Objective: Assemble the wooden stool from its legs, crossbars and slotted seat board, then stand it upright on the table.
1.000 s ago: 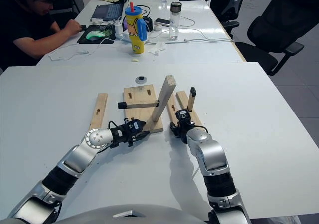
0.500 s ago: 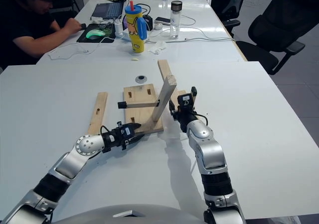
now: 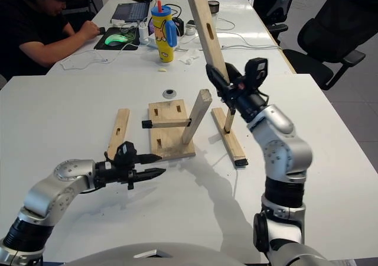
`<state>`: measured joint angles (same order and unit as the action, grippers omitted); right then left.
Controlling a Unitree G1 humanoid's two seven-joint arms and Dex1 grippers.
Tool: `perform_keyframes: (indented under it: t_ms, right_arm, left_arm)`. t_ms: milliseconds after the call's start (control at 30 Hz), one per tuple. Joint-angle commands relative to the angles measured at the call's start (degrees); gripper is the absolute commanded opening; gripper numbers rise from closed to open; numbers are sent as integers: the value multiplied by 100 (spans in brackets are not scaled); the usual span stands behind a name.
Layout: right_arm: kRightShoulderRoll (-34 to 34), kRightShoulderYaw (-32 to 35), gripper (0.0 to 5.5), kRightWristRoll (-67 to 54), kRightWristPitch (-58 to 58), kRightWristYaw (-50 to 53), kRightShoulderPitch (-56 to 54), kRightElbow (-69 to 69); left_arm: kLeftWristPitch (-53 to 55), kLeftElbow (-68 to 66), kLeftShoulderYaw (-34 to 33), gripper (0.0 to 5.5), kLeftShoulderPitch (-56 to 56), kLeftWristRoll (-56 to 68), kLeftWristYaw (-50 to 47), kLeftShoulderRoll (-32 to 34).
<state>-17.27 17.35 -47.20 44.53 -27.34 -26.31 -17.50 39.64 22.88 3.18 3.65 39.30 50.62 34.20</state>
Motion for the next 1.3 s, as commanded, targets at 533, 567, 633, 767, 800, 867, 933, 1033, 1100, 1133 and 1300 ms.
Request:
perform_keyframes:
  t_ms: [533, 567, 633, 767, 800, 867, 933, 1033, 1100, 1133, 1300]
  right_arm:
    - [-1770, -180, 205, -3737, 2148, -2089, 1684, -735]
    - [-1812, -223, 205, -3648, 2103, -2208, 1745, -784]
    - [-1884, -329, 205, -3393, 1969, -2404, 1815, -833]
    - [-1998, -497, 205, -3087, 1805, -2713, 1867, -860]
    - [-2024, -512, 205, -3080, 1786, -2763, 1879, -853]
    - [-2070, -531, 205, -3051, 1754, -2865, 1917, -841]
    - [-2104, -567, 205, -2962, 1703, -2964, 1973, -842]
    - [-2106, -590, 205, -2973, 1675, -3000, 2003, -833]
    - [-2122, -612, 205, -2966, 1657, -3031, 2031, -843]
    - [-2131, -634, 205, -2938, 1640, -3057, 2043, -846]
    - [-2169, -730, 205, -2876, 1564, -3129, 2100, -871]
  left_arm:
    - [1441, 247, -1746, 399, 886, 5068, -1476, 138]
    - [1438, 230, -1738, 399, 914, 5150, -1524, 149]
    - [1405, 194, -1739, 399, 983, 5305, -1625, 160]
    - [1335, 45, -1766, 399, 1191, 5581, -1827, 163]
    - [1338, 11, -1762, 399, 1223, 5606, -1845, 176]
    - [1349, -24, -1754, 399, 1255, 5627, -1866, 192]
    - [1353, -45, -1745, 382, 1271, 5668, -1875, 183]
    - [1397, -41, -1716, 345, 1248, 5750, -1848, 197]
    - [1418, -16, -1702, 316, 1200, 5742, -1819, 213]
    - [1427, -12, -1700, 302, 1188, 5728, -1809, 226]
    - [1482, 7, -1643, 221, 1176, 5645, -1709, 290]
